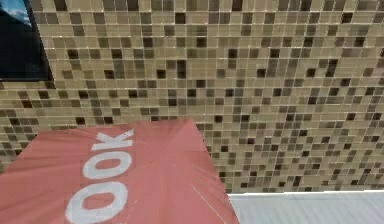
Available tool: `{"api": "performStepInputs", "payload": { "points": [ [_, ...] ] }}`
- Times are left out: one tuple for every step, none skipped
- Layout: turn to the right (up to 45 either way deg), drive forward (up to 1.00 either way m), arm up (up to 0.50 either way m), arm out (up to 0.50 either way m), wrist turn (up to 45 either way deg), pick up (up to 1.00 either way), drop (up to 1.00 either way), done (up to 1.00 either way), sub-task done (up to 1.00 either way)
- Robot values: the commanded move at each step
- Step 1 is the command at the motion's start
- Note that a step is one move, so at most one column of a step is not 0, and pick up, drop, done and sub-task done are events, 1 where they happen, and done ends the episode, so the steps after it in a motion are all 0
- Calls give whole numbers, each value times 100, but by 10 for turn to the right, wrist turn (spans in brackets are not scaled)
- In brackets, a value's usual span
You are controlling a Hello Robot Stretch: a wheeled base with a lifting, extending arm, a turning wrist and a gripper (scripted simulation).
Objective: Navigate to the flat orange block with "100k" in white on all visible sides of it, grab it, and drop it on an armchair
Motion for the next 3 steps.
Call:
{"api": "performStepInputs", "payload": {
  "points": [
    [0,15,0,0,0,0,0,0,0],
    [450,0,0,0,0,0,0,0,0],
    [390,0,0,0,0,0,0,0,0]
  ]
}}
